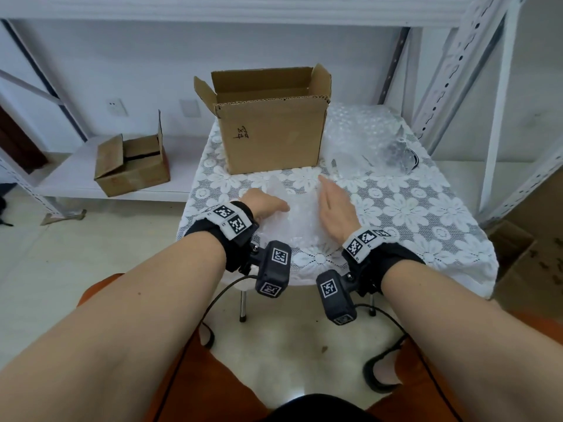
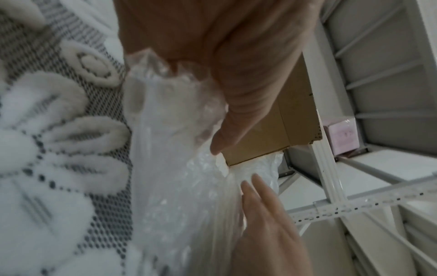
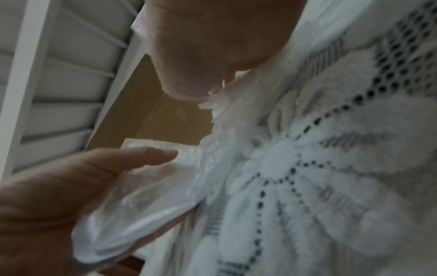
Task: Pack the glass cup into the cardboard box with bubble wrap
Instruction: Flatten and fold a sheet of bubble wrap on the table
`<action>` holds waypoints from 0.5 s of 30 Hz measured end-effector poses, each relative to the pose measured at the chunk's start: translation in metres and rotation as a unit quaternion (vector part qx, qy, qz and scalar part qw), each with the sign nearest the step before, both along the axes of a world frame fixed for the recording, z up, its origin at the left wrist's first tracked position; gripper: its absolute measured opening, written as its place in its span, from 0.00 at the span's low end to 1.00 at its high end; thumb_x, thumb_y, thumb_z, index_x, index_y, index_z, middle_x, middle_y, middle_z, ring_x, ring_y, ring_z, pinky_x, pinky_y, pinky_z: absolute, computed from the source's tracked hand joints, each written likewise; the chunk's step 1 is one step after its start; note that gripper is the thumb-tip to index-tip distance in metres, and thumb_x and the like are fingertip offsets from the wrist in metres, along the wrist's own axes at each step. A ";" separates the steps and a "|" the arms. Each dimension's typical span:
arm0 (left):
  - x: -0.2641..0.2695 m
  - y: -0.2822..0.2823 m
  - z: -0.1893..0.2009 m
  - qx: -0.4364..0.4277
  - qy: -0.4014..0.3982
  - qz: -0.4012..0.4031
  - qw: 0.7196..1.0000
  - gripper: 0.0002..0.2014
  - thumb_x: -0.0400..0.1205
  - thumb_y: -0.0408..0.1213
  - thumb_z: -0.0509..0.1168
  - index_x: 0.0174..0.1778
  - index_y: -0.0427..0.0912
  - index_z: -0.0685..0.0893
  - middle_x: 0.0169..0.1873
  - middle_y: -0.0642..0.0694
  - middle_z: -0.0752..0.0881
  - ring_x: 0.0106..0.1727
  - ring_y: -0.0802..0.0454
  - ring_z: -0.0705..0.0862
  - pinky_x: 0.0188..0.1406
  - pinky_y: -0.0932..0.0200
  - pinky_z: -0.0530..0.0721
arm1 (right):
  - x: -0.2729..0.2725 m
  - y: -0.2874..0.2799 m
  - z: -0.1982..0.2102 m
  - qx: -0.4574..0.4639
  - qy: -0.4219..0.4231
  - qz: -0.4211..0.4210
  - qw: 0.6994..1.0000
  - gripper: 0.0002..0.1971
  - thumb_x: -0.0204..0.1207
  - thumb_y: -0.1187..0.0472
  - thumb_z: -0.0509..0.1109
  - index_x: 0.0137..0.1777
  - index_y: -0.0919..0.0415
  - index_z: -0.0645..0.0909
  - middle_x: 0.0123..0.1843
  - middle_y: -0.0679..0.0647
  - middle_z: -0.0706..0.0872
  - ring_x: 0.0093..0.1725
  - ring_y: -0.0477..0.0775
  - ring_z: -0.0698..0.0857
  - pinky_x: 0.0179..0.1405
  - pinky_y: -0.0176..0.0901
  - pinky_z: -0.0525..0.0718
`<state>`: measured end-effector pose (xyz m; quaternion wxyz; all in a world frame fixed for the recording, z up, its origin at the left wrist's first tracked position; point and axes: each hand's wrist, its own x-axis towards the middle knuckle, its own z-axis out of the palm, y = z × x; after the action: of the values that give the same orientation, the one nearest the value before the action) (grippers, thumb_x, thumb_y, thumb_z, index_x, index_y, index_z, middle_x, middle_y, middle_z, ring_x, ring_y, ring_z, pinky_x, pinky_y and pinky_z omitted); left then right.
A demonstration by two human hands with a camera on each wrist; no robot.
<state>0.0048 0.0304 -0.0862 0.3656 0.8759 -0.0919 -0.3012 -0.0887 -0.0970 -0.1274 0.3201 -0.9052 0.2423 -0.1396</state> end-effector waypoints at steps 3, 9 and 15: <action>-0.004 -0.007 0.002 -0.058 0.041 0.044 0.996 0.23 0.78 0.37 0.71 0.66 0.30 0.76 0.52 0.41 0.78 0.51 0.44 0.78 0.49 0.53 0.77 | -0.005 -0.008 0.007 0.084 -0.066 -0.135 0.985 0.28 0.82 0.72 0.58 0.81 0.62 0.60 0.79 0.59 0.67 0.79 0.57 0.66 0.75 0.45 0.64; -0.007 -0.015 0.002 -0.114 0.050 0.077 0.989 0.11 0.80 0.35 0.67 0.53 0.33 0.76 0.45 0.41 0.81 0.48 0.44 0.81 0.51 0.51 0.83 | -0.012 -0.028 0.025 0.224 0.033 -0.226 0.948 0.37 0.76 0.57 0.72 0.78 0.70 0.58 0.72 0.63 0.74 0.69 0.63 0.76 0.52 0.46 0.76; -0.014 -0.022 0.002 -0.178 0.082 0.089 0.976 0.11 0.80 0.31 0.65 0.57 0.32 0.77 0.53 0.39 0.82 0.51 0.43 0.84 0.52 0.50 0.83 | -0.013 -0.028 0.024 0.172 -0.002 -0.188 0.967 0.21 0.71 0.58 0.74 0.62 0.67 0.76 0.52 0.55 0.84 0.50 0.57 0.84 0.44 0.48 0.83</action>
<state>-0.0095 0.0083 -0.0843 0.5475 0.7737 -0.0351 -0.3169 -0.1019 -0.1250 -0.1038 0.4396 -0.7745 0.4277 -0.1548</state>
